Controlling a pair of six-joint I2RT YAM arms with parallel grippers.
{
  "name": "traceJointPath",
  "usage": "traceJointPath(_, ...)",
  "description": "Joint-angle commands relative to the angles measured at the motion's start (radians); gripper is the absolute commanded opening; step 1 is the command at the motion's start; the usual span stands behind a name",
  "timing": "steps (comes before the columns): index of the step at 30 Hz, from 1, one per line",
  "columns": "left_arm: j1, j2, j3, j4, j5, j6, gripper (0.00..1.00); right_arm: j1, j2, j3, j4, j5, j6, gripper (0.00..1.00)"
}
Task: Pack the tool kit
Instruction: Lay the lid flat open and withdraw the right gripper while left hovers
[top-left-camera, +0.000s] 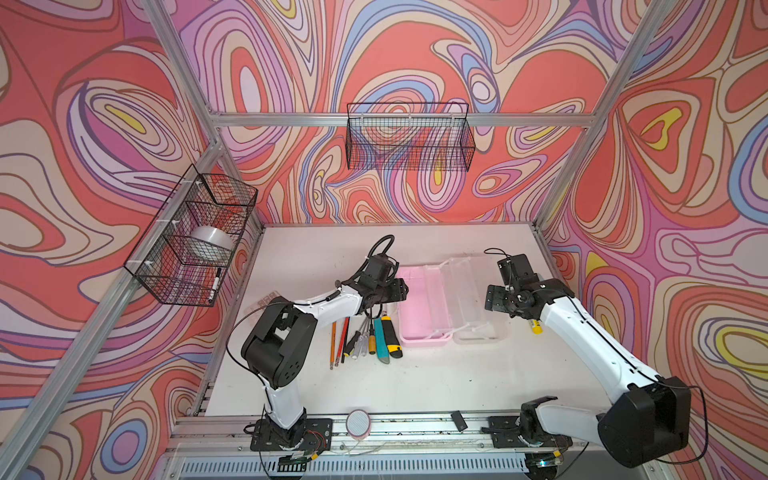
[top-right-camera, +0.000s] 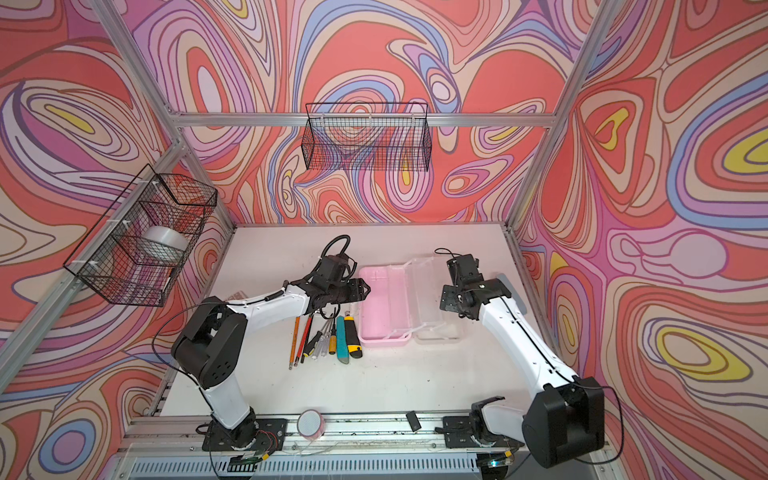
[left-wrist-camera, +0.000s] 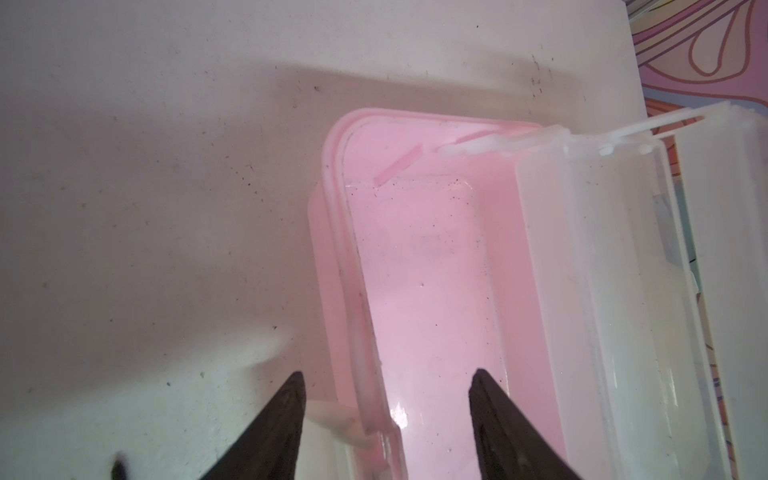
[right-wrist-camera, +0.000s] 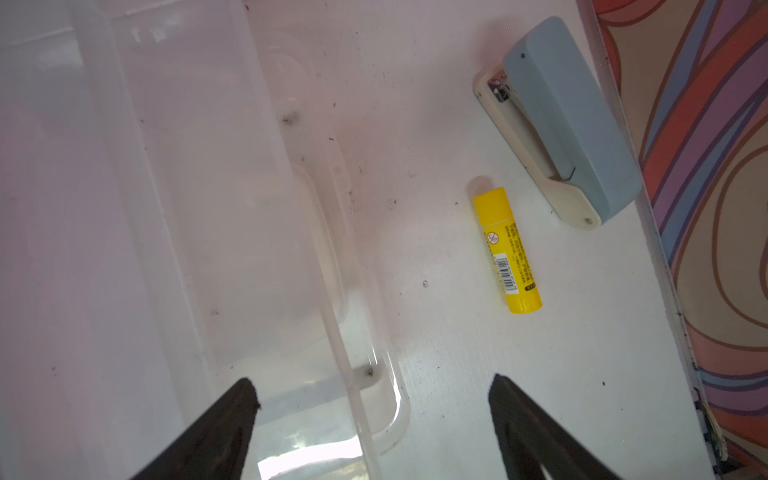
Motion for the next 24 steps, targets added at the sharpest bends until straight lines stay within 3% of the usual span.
traceJointPath(1, 0.006, 0.002, 0.043, -0.016, 0.013, 0.017, 0.64, 0.003, -0.005, 0.067, 0.008, 0.016, -0.026, 0.92)
traceJointPath(9, 0.002, 0.029, 0.08, -0.012, 0.047, -0.011, 0.64, 0.003, -0.017, 0.127, 0.025, -0.085, -0.022, 0.89)
traceJointPath(16, 0.045, -0.081, 0.069, -0.135, -0.058, 0.022, 0.82, 0.004, -0.004, 0.199, 0.041, -0.178, -0.023, 0.85)
traceJointPath(21, 0.086, -0.219, 0.055, -0.283, -0.164, 0.074, 0.83, 0.024, -0.017, 0.209, 0.073, -0.253, 0.002, 0.78)
traceJointPath(24, 0.092, -0.314, 0.009, -0.384, -0.263, 0.109, 0.82, 0.12, -0.019, 0.224, 0.066, -0.226, 0.012, 0.75)
